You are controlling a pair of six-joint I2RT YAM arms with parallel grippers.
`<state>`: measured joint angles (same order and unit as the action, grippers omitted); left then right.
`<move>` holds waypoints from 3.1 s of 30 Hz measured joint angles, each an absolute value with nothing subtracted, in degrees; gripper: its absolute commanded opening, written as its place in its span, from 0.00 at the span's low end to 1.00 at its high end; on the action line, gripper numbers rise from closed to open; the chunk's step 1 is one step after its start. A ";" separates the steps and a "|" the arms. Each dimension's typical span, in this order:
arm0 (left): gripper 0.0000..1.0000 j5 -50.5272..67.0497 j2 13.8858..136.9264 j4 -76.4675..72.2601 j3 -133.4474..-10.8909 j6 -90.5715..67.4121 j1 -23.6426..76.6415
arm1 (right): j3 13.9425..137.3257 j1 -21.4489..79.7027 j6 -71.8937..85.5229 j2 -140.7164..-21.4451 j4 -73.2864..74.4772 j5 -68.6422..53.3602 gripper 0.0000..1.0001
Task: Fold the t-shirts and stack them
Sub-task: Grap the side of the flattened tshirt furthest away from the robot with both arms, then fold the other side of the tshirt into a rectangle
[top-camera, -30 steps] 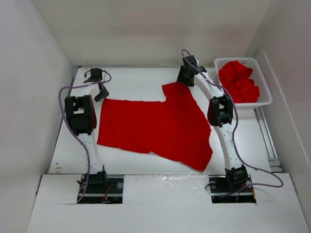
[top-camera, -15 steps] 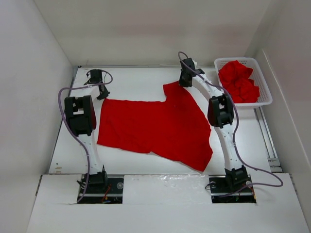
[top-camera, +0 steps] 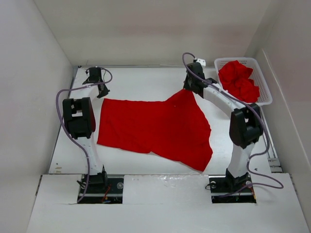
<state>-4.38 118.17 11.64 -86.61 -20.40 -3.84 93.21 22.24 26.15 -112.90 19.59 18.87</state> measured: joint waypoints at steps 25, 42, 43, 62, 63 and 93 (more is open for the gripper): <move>0.41 -5.48 120.07 15.00 -87.20 -23.46 -3.84 | 74.41 29.45 31.38 -95.20 19.11 22.35 0.00; 0.00 -9.37 119.44 13.41 -85.25 -23.00 -2.70 | 74.43 29.45 31.81 -96.12 19.31 23.75 0.00; 0.00 -9.63 119.13 13.61 -84.99 -23.00 -2.70 | 74.43 29.45 31.83 -95.98 19.46 24.08 0.00; 0.00 -11.25 107.96 14.85 -76.40 -24.18 -2.68 | 64.40 38.46 35.09 -73.52 28.91 31.03 0.00; 0.00 -11.42 107.90 14.90 -76.23 -24.40 -2.68 | 63.53 39.20 35.81 -72.71 29.87 31.27 0.00; 0.00 -18.96 101.03 20.38 -70.30 -32.21 -2.68 | 53.41 60.99 51.94 -60.58 41.01 28.10 0.00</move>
